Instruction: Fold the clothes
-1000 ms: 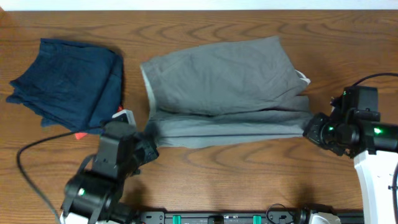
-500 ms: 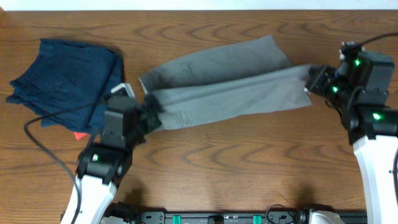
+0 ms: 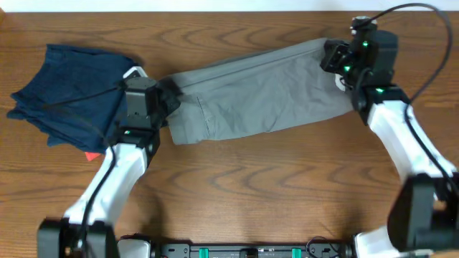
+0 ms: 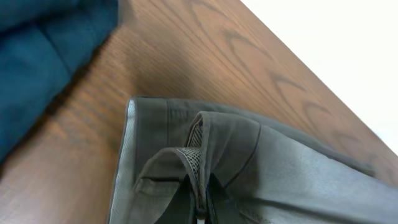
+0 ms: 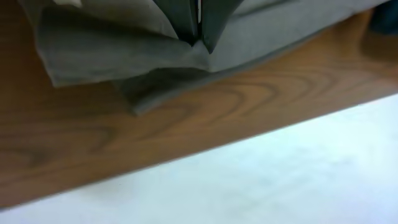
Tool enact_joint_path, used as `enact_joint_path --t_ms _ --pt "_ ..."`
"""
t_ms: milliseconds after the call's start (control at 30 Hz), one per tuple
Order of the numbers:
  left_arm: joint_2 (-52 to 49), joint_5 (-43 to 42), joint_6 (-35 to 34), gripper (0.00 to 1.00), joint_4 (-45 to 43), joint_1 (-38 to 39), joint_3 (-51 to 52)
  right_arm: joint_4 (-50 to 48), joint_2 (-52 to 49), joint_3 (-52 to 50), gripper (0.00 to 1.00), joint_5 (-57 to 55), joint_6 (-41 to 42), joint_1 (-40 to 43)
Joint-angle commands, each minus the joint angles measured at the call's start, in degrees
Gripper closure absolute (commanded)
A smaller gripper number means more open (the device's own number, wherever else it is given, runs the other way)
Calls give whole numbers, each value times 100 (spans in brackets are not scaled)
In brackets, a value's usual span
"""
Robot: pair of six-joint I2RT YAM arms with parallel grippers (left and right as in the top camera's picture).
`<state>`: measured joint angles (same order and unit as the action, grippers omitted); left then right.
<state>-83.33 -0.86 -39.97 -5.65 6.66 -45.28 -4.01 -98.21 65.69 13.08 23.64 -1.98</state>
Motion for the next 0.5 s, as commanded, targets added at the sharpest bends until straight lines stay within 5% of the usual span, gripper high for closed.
enact_joint_path --t_ms 0,67,167,233,367,467 --pt "-503 393 118 93 -275 -103 -50 -262 -501 105 98 -356 11 17" --pt "-695 391 118 83 -389 -109 -50 -308 -695 105 78 -260 7 17" --pt "-787 302 151 40 -413 -138 -50 -162 -815 105 20 -79 -133 20" --pt "-754 -63 208 28 -407 -201 -52 -11 -811 105 1 -74 -243 20" --pt "-732 -835 201 10 -107 -354 -50 527 -809 105 1 -17 -387 17" --pt "-734 -881 199 6 472 -380 -50 1154 -824 103 1 0 -798 13"
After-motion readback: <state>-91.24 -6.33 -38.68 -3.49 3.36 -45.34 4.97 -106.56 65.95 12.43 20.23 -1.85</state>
